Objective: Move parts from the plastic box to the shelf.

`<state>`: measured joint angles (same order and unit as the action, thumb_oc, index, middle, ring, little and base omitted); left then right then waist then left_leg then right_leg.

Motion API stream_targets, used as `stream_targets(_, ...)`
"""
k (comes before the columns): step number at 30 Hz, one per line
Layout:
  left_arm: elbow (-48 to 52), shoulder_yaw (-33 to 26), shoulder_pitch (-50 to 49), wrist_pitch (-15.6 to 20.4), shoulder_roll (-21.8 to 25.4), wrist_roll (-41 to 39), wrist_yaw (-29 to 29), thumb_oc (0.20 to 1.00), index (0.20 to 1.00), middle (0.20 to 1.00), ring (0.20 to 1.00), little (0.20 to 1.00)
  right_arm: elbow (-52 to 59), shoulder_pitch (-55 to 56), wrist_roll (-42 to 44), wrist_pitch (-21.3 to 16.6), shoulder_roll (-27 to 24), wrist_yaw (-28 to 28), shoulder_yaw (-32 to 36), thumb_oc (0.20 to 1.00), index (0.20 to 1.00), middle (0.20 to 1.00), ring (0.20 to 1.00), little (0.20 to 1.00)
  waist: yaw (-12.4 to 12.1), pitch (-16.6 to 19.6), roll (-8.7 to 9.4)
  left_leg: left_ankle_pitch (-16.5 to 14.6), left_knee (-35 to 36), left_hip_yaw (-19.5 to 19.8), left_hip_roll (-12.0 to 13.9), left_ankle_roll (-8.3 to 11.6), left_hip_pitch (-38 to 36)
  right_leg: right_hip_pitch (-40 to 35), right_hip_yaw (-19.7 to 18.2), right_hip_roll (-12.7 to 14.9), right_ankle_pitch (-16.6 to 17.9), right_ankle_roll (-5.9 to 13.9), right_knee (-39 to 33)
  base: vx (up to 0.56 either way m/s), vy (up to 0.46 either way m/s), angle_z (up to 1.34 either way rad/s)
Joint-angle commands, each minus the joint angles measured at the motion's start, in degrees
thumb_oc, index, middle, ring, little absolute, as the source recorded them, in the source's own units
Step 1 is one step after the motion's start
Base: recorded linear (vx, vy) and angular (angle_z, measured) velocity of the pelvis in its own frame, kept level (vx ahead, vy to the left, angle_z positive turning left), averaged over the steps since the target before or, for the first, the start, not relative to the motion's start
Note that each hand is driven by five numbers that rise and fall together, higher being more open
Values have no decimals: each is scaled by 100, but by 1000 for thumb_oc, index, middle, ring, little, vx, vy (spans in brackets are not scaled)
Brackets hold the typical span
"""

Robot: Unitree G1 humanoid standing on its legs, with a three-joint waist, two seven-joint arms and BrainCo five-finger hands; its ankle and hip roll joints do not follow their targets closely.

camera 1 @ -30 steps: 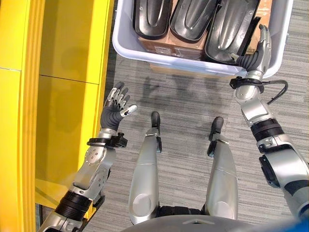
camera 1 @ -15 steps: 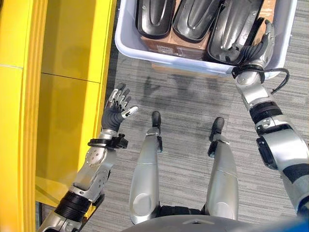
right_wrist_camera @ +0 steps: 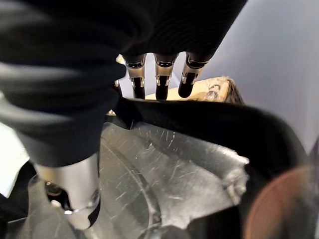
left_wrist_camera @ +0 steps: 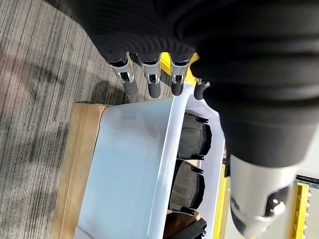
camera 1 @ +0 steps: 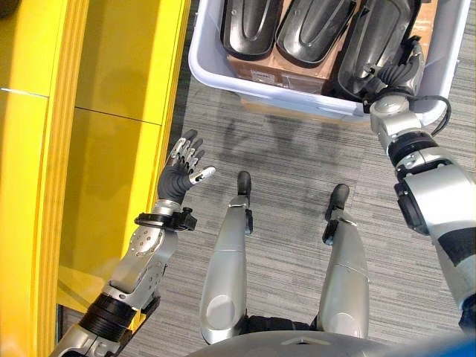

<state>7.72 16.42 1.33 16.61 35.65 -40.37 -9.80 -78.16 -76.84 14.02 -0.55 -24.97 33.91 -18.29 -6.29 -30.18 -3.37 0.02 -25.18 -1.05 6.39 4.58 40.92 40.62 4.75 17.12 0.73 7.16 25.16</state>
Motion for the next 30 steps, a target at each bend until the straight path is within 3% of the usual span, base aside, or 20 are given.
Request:
stream_targets(1, 440, 57, -107, 200, 177, -80, 73, 1000, 1000, 1000, 1000, 1000, 57, -187, 238, -205, -168, -79, -141, 1000, 1000, 1000, 1000, 1000, -69, 84, -187, -550, -223, 70, 20, -71, 39, -384, -100, -52, -381, 80, 262, 16, -1, 4)
stream_targets(13, 402, 123, -39, 105, 160, -77, 92, 1000, 1000, 1000, 1000, 1000, -401, -121, 593, -117, -212, -248, -45, 1000, 1000, 1000, 1000, 1000, -120, 84, -218, -555, -209, 73, -17, -96, 33, -410, -93, -44, -392, 88, 267, 0, 0, 0)
stream_targets(30, 357, 110, -44, 173, 101, -94, -49, 1000, 1000, 1000, 1000, 1000, 449, 16, 486, -445, -76, 121, -62, 1000, 1000, 1000, 1000, 1000, -21, 61, -146, -570, -253, 62, 7, -107, 73, -329, -145, -78, -396, 62, 297, 0, 0, 0)
